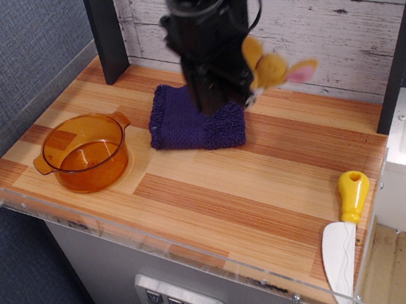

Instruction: Pick doll from from center of the table and place in on the center of table

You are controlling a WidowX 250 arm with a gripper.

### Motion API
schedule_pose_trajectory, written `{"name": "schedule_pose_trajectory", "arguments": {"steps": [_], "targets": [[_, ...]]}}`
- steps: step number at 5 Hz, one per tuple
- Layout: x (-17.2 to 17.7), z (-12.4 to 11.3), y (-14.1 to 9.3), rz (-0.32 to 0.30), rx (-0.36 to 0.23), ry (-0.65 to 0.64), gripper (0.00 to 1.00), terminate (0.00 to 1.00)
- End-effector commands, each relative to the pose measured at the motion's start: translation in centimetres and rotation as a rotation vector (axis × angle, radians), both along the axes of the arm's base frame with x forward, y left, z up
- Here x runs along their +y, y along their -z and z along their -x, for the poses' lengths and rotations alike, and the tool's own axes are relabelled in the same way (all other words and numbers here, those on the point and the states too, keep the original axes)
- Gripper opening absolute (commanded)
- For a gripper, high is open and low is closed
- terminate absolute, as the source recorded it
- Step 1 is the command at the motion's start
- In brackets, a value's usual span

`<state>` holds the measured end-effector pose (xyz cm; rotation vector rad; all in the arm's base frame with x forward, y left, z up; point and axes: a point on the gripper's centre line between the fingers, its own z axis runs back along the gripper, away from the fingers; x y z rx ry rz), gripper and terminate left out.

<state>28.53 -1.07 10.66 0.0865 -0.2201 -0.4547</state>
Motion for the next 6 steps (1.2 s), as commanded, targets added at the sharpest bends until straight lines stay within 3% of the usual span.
{"name": "schedule_pose_trajectory", "arguments": {"steps": [1, 3, 4, 5, 6], "targets": [[1.9, 3.4, -1.3, 0.020, -0.011, -0.145, 0.00, 0.00], [4.3, 5.7, -1.1, 0.025, 0.020, -0.280, 0.00, 0.00], [4.4, 5.6, 0.4, 0.014, 0.074, -0.251, 0.00, 0.00], [3.8, 4.8, 3.3, -0.032, 0.202, -0.180, 0.00, 0.00], [-1.3, 0.7, 5.6, -0.028, 0.271, -0.146, 0.00, 0.00]]}}
